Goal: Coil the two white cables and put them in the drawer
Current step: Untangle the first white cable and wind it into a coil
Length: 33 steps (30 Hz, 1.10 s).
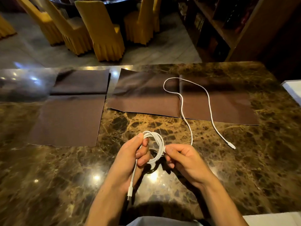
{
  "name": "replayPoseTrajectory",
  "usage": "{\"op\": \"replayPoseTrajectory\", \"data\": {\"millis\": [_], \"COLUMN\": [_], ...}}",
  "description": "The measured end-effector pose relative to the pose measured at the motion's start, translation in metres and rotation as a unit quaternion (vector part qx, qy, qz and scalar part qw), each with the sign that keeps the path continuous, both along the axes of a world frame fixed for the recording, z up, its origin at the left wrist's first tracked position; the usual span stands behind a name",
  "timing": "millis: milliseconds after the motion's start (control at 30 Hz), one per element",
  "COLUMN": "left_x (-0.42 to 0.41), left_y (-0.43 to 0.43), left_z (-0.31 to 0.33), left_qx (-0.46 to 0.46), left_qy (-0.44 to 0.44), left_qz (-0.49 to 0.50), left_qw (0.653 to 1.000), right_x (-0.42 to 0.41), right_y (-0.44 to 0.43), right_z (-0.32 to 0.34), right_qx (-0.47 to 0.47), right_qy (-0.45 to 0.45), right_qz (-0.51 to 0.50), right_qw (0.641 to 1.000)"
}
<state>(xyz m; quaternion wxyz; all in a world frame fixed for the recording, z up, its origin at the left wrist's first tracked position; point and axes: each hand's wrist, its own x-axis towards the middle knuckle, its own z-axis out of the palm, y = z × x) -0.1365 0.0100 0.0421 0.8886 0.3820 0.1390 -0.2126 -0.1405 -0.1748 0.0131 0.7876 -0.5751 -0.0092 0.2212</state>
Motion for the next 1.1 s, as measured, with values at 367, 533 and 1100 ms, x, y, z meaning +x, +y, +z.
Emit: {"op": "replayPoseTrajectory", "data": {"millis": [367, 533, 1100], "left_x": [0.000, -0.001, -0.010], "left_y": [0.006, -0.004, 0.001], "left_z": [0.003, 0.003, 0.002], "left_qx": [-0.012, 0.071, 0.295], "left_qy": [0.028, 0.000, -0.104], "left_qz": [0.015, 0.019, 0.014], "left_qw": [0.999, 0.997, 0.950], "right_x": [0.002, 0.004, 0.002], "right_y": [-0.024, -0.010, 0.014], "right_z": [0.006, 0.008, 0.028], "right_qx": [-0.046, -0.033, -0.177], "right_qy": [-0.041, -0.034, -0.136], "right_qz": [0.013, 0.020, -0.012], "right_qw": [0.998, 0.999, 0.975]}}
